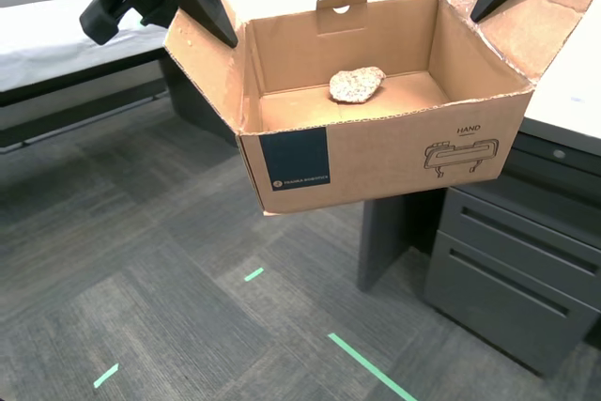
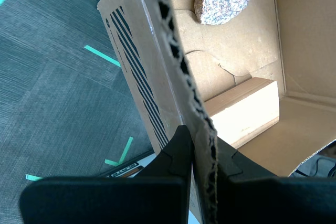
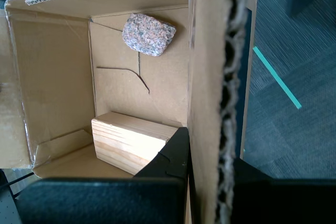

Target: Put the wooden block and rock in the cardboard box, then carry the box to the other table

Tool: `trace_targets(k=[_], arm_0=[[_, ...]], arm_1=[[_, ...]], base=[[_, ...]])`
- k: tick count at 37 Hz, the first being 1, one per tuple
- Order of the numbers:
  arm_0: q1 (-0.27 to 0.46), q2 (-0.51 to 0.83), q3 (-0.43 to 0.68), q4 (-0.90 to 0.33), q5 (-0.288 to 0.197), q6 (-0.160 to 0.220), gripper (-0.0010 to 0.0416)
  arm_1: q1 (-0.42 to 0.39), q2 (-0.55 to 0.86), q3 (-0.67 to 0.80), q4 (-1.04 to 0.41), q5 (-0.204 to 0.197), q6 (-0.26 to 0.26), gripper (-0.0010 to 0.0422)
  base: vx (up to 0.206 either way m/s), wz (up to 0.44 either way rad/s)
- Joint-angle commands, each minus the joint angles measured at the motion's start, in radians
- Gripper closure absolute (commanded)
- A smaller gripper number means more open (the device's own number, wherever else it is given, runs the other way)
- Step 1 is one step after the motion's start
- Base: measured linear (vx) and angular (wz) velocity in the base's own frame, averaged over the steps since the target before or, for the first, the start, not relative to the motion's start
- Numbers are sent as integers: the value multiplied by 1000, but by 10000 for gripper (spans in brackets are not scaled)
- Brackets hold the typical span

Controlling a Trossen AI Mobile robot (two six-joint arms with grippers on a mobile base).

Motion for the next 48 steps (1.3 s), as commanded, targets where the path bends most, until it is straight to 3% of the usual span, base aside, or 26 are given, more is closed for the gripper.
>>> trace_targets(k=[1, 12, 17, 25, 28, 34, 48], arm_0=[[1, 0, 2, 4, -8, 7, 406], [0, 0, 2, -3, -8, 11, 406], [0, 0, 2, 24, -8, 11, 406], [0, 0, 2, 34, -8, -12, 406], [0, 0, 2, 34, -8, -31, 406], [0, 0, 2, 31, -8, -32, 406], [0, 1, 2, 31, -8, -29, 406]], arm_1=[[-1, -1, 2, 2, 5, -13, 413], [-2, -1, 2, 16, 3, -128, 413], [-2, -1, 2, 17, -53, -187, 413], [-2, 8, 2, 16, -58, -259, 413], [-2, 11, 2, 16, -57, -272, 413], [-2, 11, 2, 21, -62, -282, 413], [-2, 11, 2, 89, -74, -247, 413]], base=[[117, 66], [108, 33], [88, -10], [80, -38], [76, -51], [76, -59], [82, -57]])
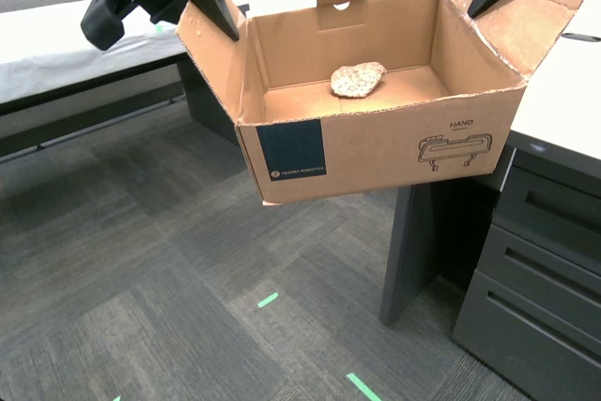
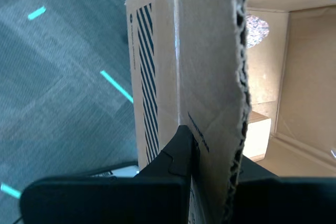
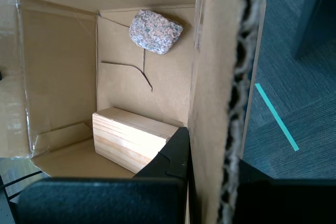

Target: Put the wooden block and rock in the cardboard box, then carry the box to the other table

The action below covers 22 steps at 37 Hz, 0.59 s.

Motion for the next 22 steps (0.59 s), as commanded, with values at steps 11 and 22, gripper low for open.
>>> trace_targets(k=[11, 22], arm_0=[[2, 0, 2, -15, -5, 3, 406], [1, 0, 2, -13, -5, 3, 406]], arm_1=[[-2, 0, 2, 18, 0, 36, 413], [-2, 0, 2, 26, -1, 48, 413]], base=[[118, -56], [132, -42]])
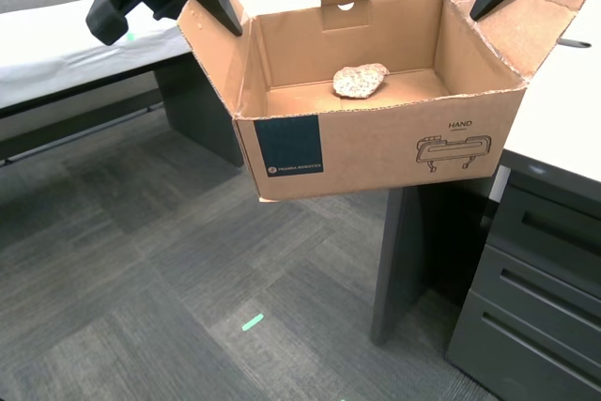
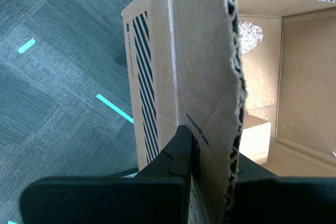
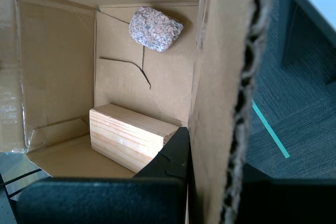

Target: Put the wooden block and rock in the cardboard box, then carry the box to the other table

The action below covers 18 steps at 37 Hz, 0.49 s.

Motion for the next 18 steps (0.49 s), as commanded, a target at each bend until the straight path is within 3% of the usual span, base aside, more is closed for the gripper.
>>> trace_targets(k=[1, 10, 18], arm_0=[[0, 0, 2, 3, -7, 0, 406], [0, 0, 2, 3, -7, -7, 406], [1, 0, 2, 4, -7, -5, 406]], arm_1=[[-1, -1, 2, 8, 3, -2, 413], [-1, -1, 2, 5, 3, -17, 413], [-1, -1, 2, 2, 3, -28, 413]], base=[[133, -39], [135, 20], [134, 148]])
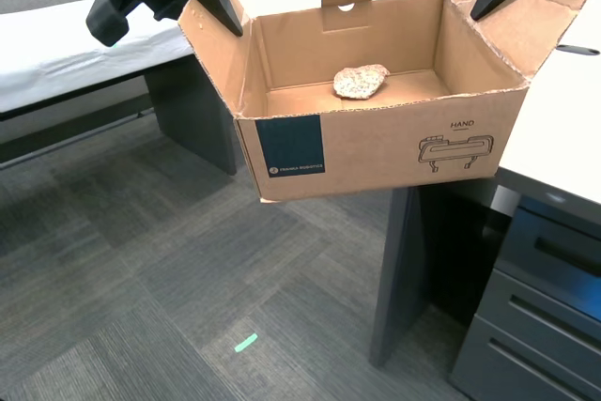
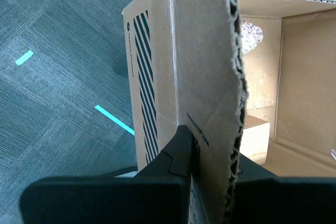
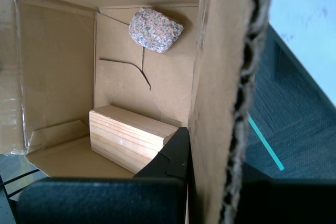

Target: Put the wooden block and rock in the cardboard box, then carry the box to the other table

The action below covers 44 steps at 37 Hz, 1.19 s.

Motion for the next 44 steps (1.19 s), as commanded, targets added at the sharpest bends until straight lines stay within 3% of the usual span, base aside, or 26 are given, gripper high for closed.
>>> trace_targets(k=[1, 17, 44], arm_0=[[1, 0, 2, 5, -7, 0, 406], [2, 0, 2, 4, -7, 1, 406], [2, 0, 2, 6, -7, 0, 406]], arm_1=[[-1, -1, 2, 4, 3, -5, 413], [-1, -1, 2, -5, 5, 34, 413], [-2, -1, 2, -26, 5, 44, 413]], base=[[134, 206], [137, 252], [146, 170]])
